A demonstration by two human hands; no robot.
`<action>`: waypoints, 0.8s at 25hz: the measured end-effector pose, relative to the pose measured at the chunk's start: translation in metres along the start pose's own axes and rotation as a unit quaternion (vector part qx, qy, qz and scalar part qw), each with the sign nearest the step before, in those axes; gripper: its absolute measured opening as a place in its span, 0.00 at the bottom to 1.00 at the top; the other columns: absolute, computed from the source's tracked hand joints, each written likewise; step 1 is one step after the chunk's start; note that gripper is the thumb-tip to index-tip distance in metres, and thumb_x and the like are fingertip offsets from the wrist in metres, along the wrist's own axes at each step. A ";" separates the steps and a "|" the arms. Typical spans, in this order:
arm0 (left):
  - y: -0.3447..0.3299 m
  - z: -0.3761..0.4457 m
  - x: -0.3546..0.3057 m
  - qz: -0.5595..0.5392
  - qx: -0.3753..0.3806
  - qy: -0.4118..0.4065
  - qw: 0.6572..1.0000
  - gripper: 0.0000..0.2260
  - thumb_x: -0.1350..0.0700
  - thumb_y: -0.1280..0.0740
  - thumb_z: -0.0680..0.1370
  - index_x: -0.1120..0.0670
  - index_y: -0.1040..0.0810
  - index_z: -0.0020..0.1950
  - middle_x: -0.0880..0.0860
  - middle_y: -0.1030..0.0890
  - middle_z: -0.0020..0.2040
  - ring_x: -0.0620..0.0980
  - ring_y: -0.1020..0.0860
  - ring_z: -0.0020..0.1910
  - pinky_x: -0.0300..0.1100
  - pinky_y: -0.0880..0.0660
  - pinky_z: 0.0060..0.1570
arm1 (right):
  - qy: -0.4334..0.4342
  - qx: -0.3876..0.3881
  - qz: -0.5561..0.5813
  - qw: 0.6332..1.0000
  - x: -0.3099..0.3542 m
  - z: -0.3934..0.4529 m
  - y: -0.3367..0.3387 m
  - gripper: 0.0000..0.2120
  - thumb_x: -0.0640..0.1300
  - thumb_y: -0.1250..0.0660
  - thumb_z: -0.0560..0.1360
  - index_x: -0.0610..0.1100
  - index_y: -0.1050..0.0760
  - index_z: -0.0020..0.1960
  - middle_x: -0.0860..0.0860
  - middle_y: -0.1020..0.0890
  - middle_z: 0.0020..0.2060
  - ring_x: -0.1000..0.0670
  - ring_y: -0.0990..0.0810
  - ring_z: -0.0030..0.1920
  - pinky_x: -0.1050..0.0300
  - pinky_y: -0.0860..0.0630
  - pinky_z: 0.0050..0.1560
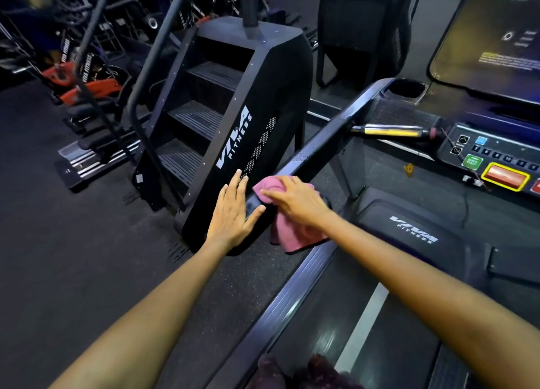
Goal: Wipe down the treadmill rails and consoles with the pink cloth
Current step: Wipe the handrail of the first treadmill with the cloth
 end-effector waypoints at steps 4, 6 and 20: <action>0.001 0.000 -0.003 0.017 0.045 -0.008 0.999 0.44 0.29 0.61 0.73 0.61 0.48 0.76 0.56 0.45 0.76 0.50 0.46 0.75 0.48 0.52 0.75 | -0.135 0.006 -0.032 0.990 -0.039 0.017 0.010 0.16 0.51 0.46 0.80 0.54 0.30 0.66 0.43 0.31 0.57 0.40 0.31 0.55 0.45 0.29 0.54; -0.004 0.002 -0.001 0.029 0.087 0.014 0.996 0.45 0.28 0.59 0.71 0.60 0.51 0.76 0.56 0.46 0.77 0.49 0.48 0.76 0.47 0.54 0.74 | -0.154 -0.002 -0.030 0.988 -0.022 0.028 0.007 0.15 0.51 0.46 0.80 0.52 0.29 0.64 0.43 0.32 0.58 0.40 0.32 0.57 0.47 0.31 0.54; -0.003 0.002 0.004 -0.064 0.018 0.083 0.994 0.44 0.31 0.54 0.70 0.61 0.51 0.76 0.56 0.49 0.77 0.49 0.50 0.76 0.48 0.52 0.75 | -0.027 0.030 -0.062 0.997 0.024 0.030 0.004 0.14 0.46 0.44 0.79 0.51 0.29 0.64 0.43 0.31 0.59 0.40 0.31 0.58 0.48 0.30 0.48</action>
Point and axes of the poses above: each hand's wrist, its own z-axis towards the middle knuckle, its own y-axis out of the back of the hand, x = y × z, the point moved 2 cm from there along z, towards the middle knuckle
